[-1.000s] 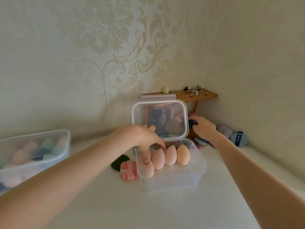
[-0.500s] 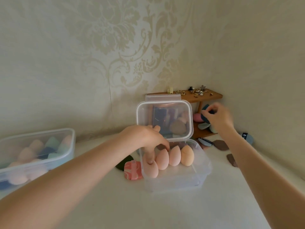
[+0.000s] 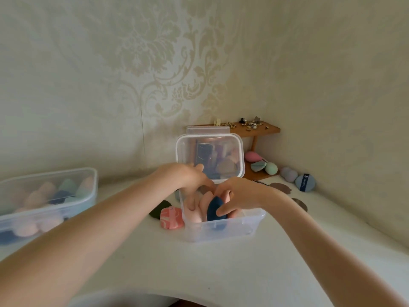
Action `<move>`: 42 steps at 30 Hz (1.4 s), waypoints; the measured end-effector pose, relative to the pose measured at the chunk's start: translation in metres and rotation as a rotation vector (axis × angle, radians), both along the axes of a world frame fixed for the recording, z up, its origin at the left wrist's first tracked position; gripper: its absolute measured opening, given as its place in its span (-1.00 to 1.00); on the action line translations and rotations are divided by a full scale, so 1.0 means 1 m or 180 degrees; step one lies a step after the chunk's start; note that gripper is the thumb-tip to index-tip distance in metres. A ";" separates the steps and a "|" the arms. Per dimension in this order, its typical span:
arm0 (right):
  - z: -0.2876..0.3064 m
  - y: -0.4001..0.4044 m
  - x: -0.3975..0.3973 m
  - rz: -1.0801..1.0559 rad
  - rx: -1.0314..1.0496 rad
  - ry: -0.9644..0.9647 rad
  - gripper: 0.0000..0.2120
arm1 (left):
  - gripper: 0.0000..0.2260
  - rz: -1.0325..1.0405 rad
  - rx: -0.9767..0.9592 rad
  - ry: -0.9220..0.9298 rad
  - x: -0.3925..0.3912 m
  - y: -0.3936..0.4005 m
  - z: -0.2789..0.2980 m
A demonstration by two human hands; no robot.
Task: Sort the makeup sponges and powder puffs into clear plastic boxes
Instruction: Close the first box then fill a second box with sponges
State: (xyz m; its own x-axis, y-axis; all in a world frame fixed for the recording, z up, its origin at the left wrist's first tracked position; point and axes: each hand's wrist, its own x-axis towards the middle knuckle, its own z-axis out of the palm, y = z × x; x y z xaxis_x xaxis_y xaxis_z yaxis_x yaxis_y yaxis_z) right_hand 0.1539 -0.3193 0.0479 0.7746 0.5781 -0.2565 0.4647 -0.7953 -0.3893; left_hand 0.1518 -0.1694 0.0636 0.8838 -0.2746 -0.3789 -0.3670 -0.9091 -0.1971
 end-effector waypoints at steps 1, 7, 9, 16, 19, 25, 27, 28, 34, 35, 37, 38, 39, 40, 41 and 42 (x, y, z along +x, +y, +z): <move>-0.002 0.001 -0.001 0.0017 -0.0071 -0.0210 -0.61 | -0.39 -0.0008 -0.0051 -0.0007 -0.001 0.002 0.000; -0.024 0.024 -0.008 -0.0145 0.0055 -0.0798 -0.57 | -0.45 0.0001 -0.0215 0.0073 0.000 0.014 -0.002; -0.029 0.030 -0.007 -0.0190 -0.0062 -0.0851 -0.55 | -0.54 0.0101 -0.0299 0.0087 0.000 0.015 -0.004; -0.003 0.012 -0.008 0.0159 -0.0325 -0.0049 -0.73 | -0.48 0.0318 -0.0388 -0.0030 -0.008 -0.005 -0.001; 0.008 0.003 -0.006 0.0053 0.0080 0.0434 -0.78 | -0.52 0.0255 -0.0193 -0.0009 -0.008 -0.013 0.005; 0.030 -0.039 0.052 -0.1303 0.1409 0.0296 -0.75 | -0.57 0.0259 0.0066 0.0101 0.000 -0.013 0.003; 0.021 -0.051 0.078 -0.1840 0.1482 -0.0147 -0.74 | -0.56 0.0200 0.0190 0.0162 0.004 -0.015 0.005; 0.013 -0.051 0.089 -0.1962 0.1395 -0.0327 -0.75 | -0.54 0.0163 0.0241 0.0194 0.006 -0.016 0.006; -0.015 -0.028 0.129 -0.1034 0.0769 -0.0895 -0.67 | -0.53 0.0051 0.0292 0.0310 0.013 -0.018 0.009; -0.015 -0.022 0.131 -0.0951 0.0720 -0.0863 -0.71 | -0.53 0.0048 0.0276 0.0315 0.013 -0.019 0.010; -0.014 -0.015 0.132 -0.0839 0.0341 -0.0785 -0.70 | -0.53 0.0011 0.0260 0.0310 0.014 -0.019 0.009; -0.015 -0.012 0.135 -0.0811 0.0107 -0.0798 -0.66 | -0.54 -0.0004 0.0262 0.0315 0.014 -0.018 0.009; -0.016 -0.012 0.138 -0.0805 -0.0102 -0.0862 -0.64 | -0.54 -0.0020 0.0267 0.0323 0.014 -0.018 0.009; -0.018 -0.012 0.140 -0.0791 -0.0238 -0.0929 -0.63 | -0.54 -0.0026 0.0271 0.0325 0.015 -0.017 0.008; -0.020 -0.012 0.142 -0.0788 -0.0368 -0.0996 -0.64 | -0.54 -0.0019 0.0272 0.0331 0.015 -0.017 0.008; -0.023 -0.013 0.146 -0.0818 -0.0406 -0.1082 -0.65 | -0.54 -0.0014 0.0274 0.0335 0.015 -0.017 0.009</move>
State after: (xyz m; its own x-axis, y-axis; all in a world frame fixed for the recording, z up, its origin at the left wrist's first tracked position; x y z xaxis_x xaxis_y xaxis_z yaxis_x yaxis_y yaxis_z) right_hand 0.2997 -0.3327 0.0245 0.9417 0.3358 -0.0191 0.3301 -0.9335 -0.1397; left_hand 0.1671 -0.1863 0.0722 0.8368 -0.2407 -0.4917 -0.3935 -0.8889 -0.2347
